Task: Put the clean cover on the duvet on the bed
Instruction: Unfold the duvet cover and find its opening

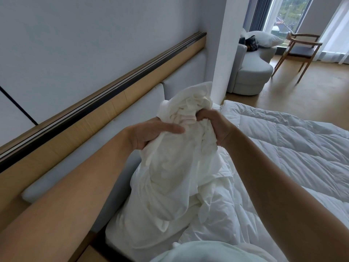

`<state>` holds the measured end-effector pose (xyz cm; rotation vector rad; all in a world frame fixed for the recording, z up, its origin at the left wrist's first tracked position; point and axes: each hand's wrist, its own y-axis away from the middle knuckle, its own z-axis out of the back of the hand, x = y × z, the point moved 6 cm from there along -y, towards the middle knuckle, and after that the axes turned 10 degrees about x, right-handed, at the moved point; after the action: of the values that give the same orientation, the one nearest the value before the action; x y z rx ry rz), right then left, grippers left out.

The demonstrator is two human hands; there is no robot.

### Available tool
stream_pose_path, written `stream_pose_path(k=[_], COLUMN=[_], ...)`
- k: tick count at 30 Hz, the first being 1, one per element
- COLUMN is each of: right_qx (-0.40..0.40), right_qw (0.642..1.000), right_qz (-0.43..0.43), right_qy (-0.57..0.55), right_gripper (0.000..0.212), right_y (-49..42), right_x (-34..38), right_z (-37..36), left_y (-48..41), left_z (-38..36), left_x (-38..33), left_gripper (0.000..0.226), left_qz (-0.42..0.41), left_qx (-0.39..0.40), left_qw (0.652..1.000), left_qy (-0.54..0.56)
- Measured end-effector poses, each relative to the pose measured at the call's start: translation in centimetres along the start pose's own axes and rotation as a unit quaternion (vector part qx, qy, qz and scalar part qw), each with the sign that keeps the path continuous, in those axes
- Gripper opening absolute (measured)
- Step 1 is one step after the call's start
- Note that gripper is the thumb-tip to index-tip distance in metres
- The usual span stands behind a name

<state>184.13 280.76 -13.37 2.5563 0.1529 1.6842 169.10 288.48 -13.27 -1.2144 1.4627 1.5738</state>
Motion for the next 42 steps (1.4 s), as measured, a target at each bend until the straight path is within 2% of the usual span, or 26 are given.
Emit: stream_pose_path(k=[4,8,10,13,15,16,18,22,24,26,29,32,35,38,40,42], right_qx=[-0.005,-0.020,-0.015,0.074,0.159,0.191,0.224,0.263,0.249,0.200,0.124,0.089,0.058,0.043,0.071,0.130], right_qw=[1.000,1.000,0.999,0.987,0.959,0.947,0.933,0.930,0.947,0.972,0.992,0.996,0.998,0.999,0.996,0.981], right_qz=[0.021,0.003,-0.019,-0.117,-0.188,-0.204,-0.217,-0.197,-0.154,-0.100,-0.035,-0.008,0.002,-0.006,-0.049,-0.124], right_qy=[0.005,0.021,0.032,0.079,0.137,0.160,0.182,0.164,0.132,0.067,0.007,0.014,0.007,0.013,0.023,0.066], right_gripper=[0.032,0.037,0.035,0.039,0.051,0.049,0.039,0.039,0.039,0.031,0.029,0.031,0.030,0.025,0.023,0.027], right_y=[-0.7,-0.9,-0.7,0.1,0.6,0.8,1.0,1.4,1.2,0.9,0.1,-0.9,-1.3,-1.1,-0.9,-0.5], right_x=[0.6,0.7,0.7,0.2,-0.9,-1.3,-1.6,-1.3,-0.8,-0.1,0.6,0.2,0.1,0.2,-0.1,-1.1], right_z=[-0.5,-0.3,-0.1,-0.7,-1.7,-2.3,-3.0,-3.8,-3.5,-2.7,-1.4,-1.3,-0.9,-0.2,-0.4,-1.6], left_y=[0.2,0.3,0.4,0.4,0.2,0.1,-0.2,-0.3,-0.1,0.3,0.8,0.5,0.5,0.9,1.1,1.1], left_z=[-1.0,-0.4,0.6,2.6,3.2,3.1,2.9,3.2,3.5,3.1,0.7,-1.5,-0.9,1.7,3.1,4.1], left_x=[0.2,0.4,0.3,-0.9,-1.9,-2.3,-2.9,-2.9,-2.5,-1.8,0.1,1.1,1.1,0.8,-0.2,-1.3], left_gripper=[0.062,0.048,0.055,0.055,0.045,0.039,0.037,0.046,0.049,0.043,0.042,0.049,0.046,0.053,0.052,0.047], left_qz=[0.032,0.032,0.031,-0.050,-0.111,-0.130,-0.150,-0.150,-0.131,-0.085,0.046,0.087,0.064,0.016,-0.055,-0.112], left_qx=[0.052,0.045,0.026,-0.052,-0.081,-0.083,-0.078,-0.089,-0.089,-0.055,0.057,0.137,0.119,0.055,0.026,-0.003], left_qw=[0.998,0.998,0.999,0.997,0.990,0.987,0.985,0.984,0.987,0.994,0.997,0.985,0.991,0.995,0.992,0.986], left_qy=[-0.032,-0.001,-0.012,0.015,0.042,0.044,0.034,0.024,0.030,0.046,-0.003,-0.057,-0.002,0.083,0.112,0.126])
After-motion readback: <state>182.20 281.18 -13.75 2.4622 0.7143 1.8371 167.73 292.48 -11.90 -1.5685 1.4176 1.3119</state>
